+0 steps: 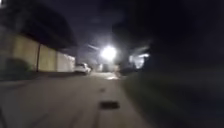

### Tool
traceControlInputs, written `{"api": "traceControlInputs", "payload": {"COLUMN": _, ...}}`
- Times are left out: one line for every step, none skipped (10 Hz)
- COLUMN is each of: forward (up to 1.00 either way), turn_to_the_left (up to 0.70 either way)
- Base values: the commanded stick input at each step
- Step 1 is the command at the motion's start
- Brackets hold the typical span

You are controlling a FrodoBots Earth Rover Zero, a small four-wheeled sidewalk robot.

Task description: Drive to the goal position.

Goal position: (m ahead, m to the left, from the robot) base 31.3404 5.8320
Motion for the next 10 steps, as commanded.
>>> {"api": "traceControlInputs", "payload": {"forward": 0.70, "turn_to_the_left": -0.35}}
{"api": "traceControlInputs", "payload": {"forward": 0.70, "turn_to_the_left": -0.16}}
{"api": "traceControlInputs", "payload": {"forward": 0.70, "turn_to_the_left": 0.00}}
{"api": "traceControlInputs", "payload": {"forward": 0.70, "turn_to_the_left": 0.00}}
{"api": "traceControlInputs", "payload": {"forward": 0.70, "turn_to_the_left": 0.00}}
{"api": "traceControlInputs", "payload": {"forward": 0.70, "turn_to_the_left": 0.00}}
{"api": "traceControlInputs", "payload": {"forward": 0.70, "turn_to_the_left": 0.00}}
{"api": "traceControlInputs", "payload": {"forward": 0.70, "turn_to_the_left": -0.03}}
{"api": "traceControlInputs", "payload": {"forward": 0.70, "turn_to_the_left": -0.06}}
{"api": "traceControlInputs", "payload": {"forward": 0.70, "turn_to_the_left": -0.35}}
